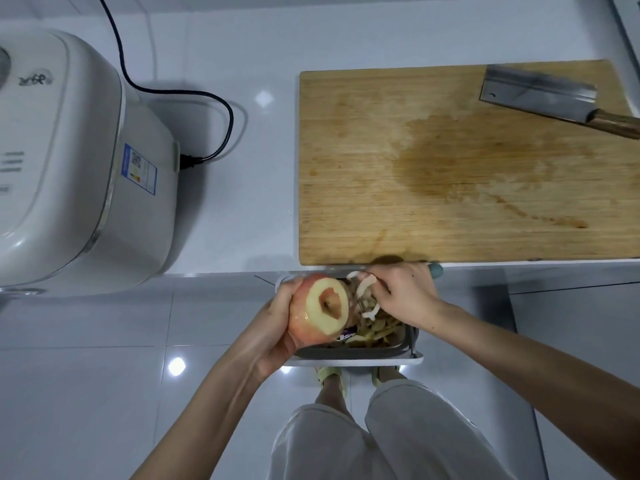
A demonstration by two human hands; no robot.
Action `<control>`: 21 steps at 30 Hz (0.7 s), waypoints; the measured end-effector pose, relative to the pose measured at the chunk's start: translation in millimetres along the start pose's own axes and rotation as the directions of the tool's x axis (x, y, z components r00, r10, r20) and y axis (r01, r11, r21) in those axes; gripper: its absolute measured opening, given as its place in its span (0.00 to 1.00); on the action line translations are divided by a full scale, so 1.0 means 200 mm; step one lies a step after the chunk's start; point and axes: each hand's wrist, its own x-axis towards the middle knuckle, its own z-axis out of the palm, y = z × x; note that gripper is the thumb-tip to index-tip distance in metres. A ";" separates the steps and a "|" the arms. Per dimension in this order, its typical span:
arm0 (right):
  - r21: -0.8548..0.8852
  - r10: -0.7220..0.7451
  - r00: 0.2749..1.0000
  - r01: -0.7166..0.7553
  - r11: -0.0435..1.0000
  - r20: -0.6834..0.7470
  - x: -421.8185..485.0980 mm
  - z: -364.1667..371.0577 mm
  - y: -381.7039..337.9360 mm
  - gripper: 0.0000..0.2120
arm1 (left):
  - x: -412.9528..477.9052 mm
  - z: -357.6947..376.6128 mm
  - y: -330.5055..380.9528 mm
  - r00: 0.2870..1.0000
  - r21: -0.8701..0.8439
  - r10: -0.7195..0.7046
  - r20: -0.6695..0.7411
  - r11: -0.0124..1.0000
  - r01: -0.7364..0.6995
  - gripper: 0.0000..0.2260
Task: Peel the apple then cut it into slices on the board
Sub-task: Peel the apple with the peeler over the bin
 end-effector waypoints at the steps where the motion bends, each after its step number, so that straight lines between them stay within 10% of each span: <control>1: -0.005 0.068 0.995 -0.068 0.998 0.067 0.00 0.00 -0.02 0.14 | 0.00 -0.01 0.01 1.000 -0.011 0.006 0.000 1.000 -0.006 0.19; 5: 0.094 0.322 0.863 -0.385 0.918 0.390 0.03 0.01 -0.09 0.17 | 0.02 -0.02 0.02 0.999 -0.023 -0.025 0.034 0.999 0.026 0.19; 10: 0.145 0.442 0.308 -0.920 0.363 0.842 0.02 0.02 -0.09 0.22 | 0.04 -0.03 0.01 0.994 -0.003 -0.035 0.099 0.999 0.036 0.19; 13: 0.086 0.303 0.167 -0.961 0.262 0.938 -0.01 0.02 -0.08 0.15 | 0.05 -0.02 0.00 0.991 0.076 -0.024 0.129 0.997 0.014 0.17; 17: 0.370 0.431 0.481 -0.873 0.319 0.763 -0.05 0.01 -0.09 0.11 | 0.07 0.00 -0.02 0.997 0.078 -0.043 0.066 0.996 0.038 0.23; 21: 0.330 0.247 0.968 -0.222 0.918 -0.038 -0.11 -0.01 -0.14 0.10 | 0.08 0.02 -0.03 0.999 0.004 -0.012 0.033 1.000 0.012 0.18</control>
